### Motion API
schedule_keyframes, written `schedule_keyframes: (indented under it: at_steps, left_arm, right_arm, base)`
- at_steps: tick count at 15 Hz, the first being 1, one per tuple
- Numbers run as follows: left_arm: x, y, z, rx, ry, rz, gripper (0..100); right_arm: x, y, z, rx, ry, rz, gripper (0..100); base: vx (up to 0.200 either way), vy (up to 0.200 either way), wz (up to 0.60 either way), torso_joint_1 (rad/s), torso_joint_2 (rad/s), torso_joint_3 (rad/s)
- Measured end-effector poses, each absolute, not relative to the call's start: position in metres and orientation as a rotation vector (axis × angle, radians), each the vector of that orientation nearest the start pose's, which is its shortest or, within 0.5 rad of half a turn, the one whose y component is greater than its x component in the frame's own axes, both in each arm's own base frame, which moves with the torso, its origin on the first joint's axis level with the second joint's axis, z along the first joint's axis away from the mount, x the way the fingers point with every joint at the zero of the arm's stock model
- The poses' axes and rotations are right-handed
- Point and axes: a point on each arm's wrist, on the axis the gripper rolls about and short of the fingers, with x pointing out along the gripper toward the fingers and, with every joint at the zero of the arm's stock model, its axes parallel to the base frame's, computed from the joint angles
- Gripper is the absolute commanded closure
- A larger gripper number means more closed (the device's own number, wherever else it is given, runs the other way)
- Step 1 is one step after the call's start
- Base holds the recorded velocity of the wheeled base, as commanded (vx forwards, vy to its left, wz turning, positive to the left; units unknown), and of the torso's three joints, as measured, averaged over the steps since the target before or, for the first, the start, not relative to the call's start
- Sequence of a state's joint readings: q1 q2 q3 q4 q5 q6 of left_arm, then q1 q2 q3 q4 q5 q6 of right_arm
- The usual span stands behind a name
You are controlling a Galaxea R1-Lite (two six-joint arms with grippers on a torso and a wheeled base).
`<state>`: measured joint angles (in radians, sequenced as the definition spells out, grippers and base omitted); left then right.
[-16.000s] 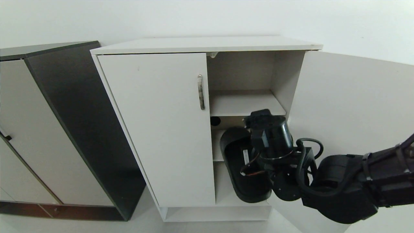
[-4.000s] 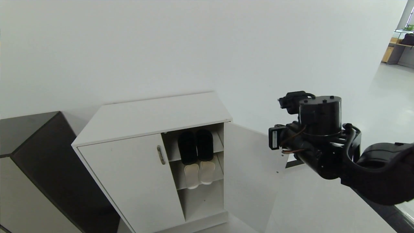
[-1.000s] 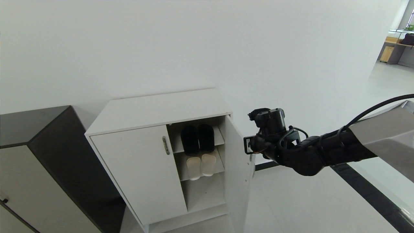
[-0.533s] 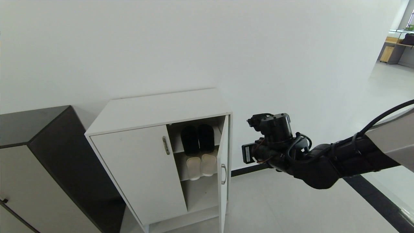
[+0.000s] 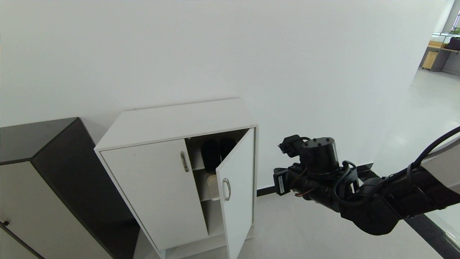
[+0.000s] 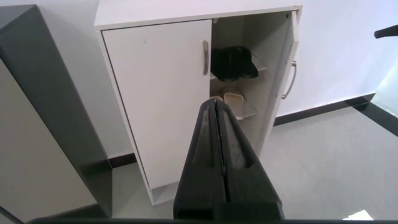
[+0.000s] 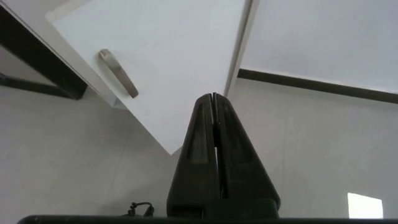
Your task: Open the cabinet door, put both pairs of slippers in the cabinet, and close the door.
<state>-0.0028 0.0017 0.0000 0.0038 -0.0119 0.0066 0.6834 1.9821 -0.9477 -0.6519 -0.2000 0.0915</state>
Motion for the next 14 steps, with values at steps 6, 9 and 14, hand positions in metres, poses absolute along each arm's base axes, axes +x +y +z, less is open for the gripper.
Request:
schedule_keyframes:
  at_steps: [6,9,14]
  left_arm:
    - [-0.023,0.0,0.075,0.006,0.005,-0.015,100]
    - [-0.023,0.0,0.075,0.006,0.005,-0.013,100]
    - [-0.023,0.0,0.075,0.006,0.005,-0.014,100]
  right_arm:
    - [0.285,0.234,0.121,-0.083,0.383,0.475,100]
    - [0.287,0.235,0.121,-0.074,0.369,0.474,100]
    - [0.287,0.226,0.114,-0.08,0.341,0.5,100]
  base:
    - [0.0,0.0,0.6,0.002,0.0,0.005]
    - [0.0,0.0,0.0,0.0,0.0,0.0]
    - [0.0,0.0,0.0,0.0,0.0,0.0]
